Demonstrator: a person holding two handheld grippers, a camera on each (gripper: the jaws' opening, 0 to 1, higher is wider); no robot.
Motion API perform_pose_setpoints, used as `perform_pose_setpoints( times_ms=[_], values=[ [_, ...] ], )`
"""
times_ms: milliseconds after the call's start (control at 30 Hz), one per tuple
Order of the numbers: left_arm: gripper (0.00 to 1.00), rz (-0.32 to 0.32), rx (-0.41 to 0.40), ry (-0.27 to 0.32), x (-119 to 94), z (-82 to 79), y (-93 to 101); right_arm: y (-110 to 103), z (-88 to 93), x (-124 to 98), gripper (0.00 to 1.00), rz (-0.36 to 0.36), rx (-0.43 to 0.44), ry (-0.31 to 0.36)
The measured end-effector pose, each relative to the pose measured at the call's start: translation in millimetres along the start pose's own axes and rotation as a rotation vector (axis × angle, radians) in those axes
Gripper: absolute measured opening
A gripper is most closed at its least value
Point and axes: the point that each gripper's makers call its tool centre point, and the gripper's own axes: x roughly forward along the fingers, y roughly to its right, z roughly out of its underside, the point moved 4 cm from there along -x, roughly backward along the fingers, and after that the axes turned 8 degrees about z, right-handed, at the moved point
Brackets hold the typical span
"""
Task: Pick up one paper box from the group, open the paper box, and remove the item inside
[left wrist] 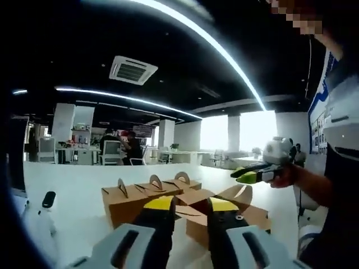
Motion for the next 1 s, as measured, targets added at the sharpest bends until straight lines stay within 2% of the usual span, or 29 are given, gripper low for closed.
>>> perform_pose_setpoints(
  times_ms=[167,233,333,467,700,833,900,933,967,1000],
  values=[
    [0.25,-0.024,0.004,-0.018,-1.8,0.9,-1.6,0.5,-5.0,-4.0,0.21,-0.014,-0.021,0.045],
    [0.25,-0.029,-0.005,-0.004,-3.6,-4.9,-4.0,4.1,-8.7,-3.9,0.21,-0.005,-0.027,0.059],
    [0.25,-0.003,0.030,0.004,-4.8,-19.2,-1.1,5.3,-11.9,-4.5,0.21,-0.001,-0.023,0.071],
    [0.25,0.004,0.105,-0.060,-2.5,-27.6,1.8,5.4,-5.9,-7.8,0.22,-0.002,-0.024,0.051],
    [0.25,0.159,0.224,-0.255,6.8,-22.1,16.8,-1.2,6.1,-12.4,0.22,-0.021,-0.051,0.029],
    [0.25,0.270,0.201,-0.331,22.2,-23.7,23.8,-0.7,8.1,-13.1,0.22,-0.021,-0.069,0.022],
    [0.25,0.372,0.036,-0.357,33.6,-23.3,30.4,-0.2,7.1,-14.8,0.22,-0.018,-0.057,0.035],
    [0.25,0.388,0.023,-0.373,39.6,-22.5,29.3,-0.1,6.9,-15.6,0.22,-0.018,-0.054,0.040],
    [0.25,0.383,0.042,-0.380,44.4,-22.3,26.8,0.0,7.0,-16.0,0.22,-0.017,-0.051,0.043],
    [0.25,0.372,0.081,-0.419,52.2,-19.5,22.4,0.2,7.1,-16.6,0.22,-0.017,-0.048,0.047]
  ],
)
